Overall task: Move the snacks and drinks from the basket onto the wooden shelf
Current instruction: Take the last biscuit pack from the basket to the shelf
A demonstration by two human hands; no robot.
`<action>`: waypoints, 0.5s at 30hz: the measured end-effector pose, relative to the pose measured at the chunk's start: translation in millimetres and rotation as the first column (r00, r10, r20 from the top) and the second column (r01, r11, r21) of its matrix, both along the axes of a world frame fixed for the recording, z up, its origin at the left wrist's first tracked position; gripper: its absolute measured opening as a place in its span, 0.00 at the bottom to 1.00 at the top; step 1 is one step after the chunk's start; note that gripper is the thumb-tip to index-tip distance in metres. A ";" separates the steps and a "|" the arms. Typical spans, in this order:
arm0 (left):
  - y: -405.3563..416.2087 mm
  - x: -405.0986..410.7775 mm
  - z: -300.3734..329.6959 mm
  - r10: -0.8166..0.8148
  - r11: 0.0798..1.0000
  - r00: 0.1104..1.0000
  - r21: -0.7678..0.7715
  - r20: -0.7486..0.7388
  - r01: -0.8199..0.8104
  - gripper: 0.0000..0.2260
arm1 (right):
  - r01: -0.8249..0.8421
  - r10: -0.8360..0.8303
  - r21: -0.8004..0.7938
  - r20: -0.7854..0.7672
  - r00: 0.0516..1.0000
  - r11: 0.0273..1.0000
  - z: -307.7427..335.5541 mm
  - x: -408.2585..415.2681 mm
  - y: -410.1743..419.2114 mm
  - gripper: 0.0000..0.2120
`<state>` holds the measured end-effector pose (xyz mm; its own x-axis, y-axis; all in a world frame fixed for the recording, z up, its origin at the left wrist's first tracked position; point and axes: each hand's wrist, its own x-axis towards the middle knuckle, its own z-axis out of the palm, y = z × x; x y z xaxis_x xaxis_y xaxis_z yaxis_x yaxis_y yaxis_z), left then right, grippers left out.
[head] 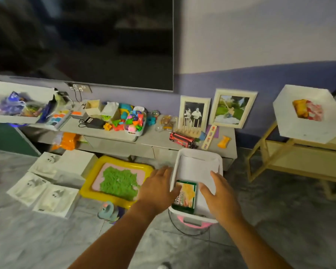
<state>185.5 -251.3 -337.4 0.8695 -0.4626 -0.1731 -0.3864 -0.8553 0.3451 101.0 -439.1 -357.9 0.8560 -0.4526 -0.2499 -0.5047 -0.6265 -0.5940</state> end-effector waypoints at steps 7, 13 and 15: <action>-53.6 53.1 -169.2 0.053 0.992 0.977 -0.098 -0.209 -0.074 0.27 | 0.129 -0.084 0.198 -0.220 0.972 0.972 -183.8 48.7 -5.3 0.37; -53.4 67.2 -274.2 0.094 0.977 0.969 -0.164 -0.231 -0.134 0.25 | 0.210 -0.146 0.154 -0.348 0.926 0.965 -308.6 80.8 -16.9 0.34; -47.7 67.7 -294.6 0.116 0.969 0.962 -0.183 -0.246 -0.163 0.25 | 0.198 -0.129 0.154 -0.373 0.919 0.968 -336.2 86.7 -14.2 0.30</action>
